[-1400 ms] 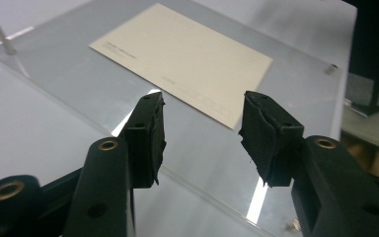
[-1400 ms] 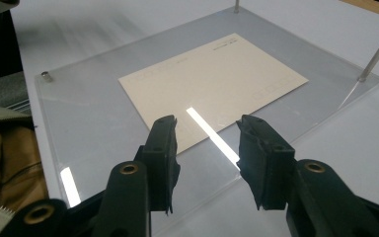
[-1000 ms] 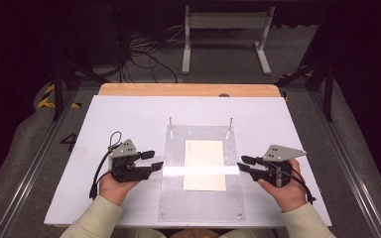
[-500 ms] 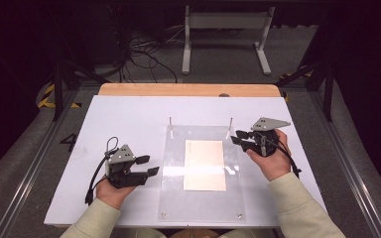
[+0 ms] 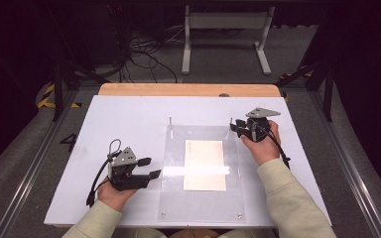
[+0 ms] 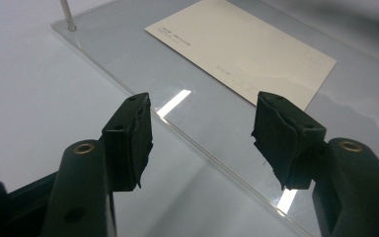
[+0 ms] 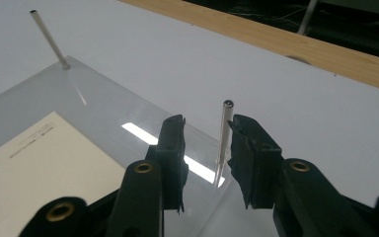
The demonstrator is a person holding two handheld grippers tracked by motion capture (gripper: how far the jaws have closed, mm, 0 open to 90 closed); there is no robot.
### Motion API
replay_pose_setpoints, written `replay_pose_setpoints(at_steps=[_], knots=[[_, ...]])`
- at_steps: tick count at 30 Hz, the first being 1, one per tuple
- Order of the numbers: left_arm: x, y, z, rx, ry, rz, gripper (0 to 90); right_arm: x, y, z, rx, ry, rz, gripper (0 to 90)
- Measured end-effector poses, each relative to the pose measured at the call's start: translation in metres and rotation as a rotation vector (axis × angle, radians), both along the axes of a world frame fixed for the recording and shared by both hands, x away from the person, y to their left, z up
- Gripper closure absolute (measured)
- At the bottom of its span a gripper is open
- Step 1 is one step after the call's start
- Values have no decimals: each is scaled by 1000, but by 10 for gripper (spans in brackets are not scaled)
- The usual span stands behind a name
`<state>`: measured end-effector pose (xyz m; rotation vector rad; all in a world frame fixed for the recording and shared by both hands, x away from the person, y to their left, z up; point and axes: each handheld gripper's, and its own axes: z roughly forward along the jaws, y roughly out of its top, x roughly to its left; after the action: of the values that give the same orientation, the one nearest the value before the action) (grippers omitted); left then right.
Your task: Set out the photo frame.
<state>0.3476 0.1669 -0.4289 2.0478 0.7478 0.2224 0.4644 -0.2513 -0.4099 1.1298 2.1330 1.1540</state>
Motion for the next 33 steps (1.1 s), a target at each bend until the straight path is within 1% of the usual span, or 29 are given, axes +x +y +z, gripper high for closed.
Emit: replay_pose_setpoints(at_steps=[3, 4, 6, 7, 8, 9, 10, 12, 13, 17, 21, 23, 25, 27, 29, 33], knots=[[0, 0, -1, 0, 0, -1, 402, 8, 4, -1, -15, -14, -16, 660], [0, 0, -1, 2, 1, -1, 401, 12, 6, -2, -19, -17, -25, 680], [0, 1, -1, 3, 2, -1, 401, 17, 8, -5, -19, -7, -26, 723], [0, 1, -1, 2, 4, 0, 400, 19, 8, -7, -2, 5, -29, 709], [0, 1, -1, -1, 6, -1, 400, 20, 9, -8, -6, 24, -48, 728], [1, 2, -1, 0, 2, -3, 399, 22, 9, -10, -16, 26, -56, 738], [1, 2, -2, 0, 3, -2, 399, 23, 10, -11, -23, 24, -63, 767], [0, 1, -2, 1, 4, -3, 399, 26, 10, -13, -30, 29, -68, 829], [0, 1, -2, 3, 3, -4, 399, 26, 10, -13, -26, 27, -62, 842], [0, 1, -3, 2, 5, -2, 397, 26, 11, -16, -26, 9, -68, 851], [-1, 0, -3, 6, 1, -7, 395, 26, 10, -17, -2, 13, -86, 853], [-1, -1, -3, 4, 5, -10, 395, 26, 11, -18, 1, 10, -97, 854], [-2, -2, -3, 7, -1, -14, 395, 25, 11, -19, 4, 2, -100, 854], [-2, -2, -4, 15, -3, -17, 395, 26, 9, -21, 24, -3, -97, 854], [-2, -3, -4, 12, -4, -19, 394, 26, 8, -23, 39, -9, -93, 855], [-3, -3, -4, 12, -6, -21, 393, 24, 5, -30, 75, -42, -97, 857]])
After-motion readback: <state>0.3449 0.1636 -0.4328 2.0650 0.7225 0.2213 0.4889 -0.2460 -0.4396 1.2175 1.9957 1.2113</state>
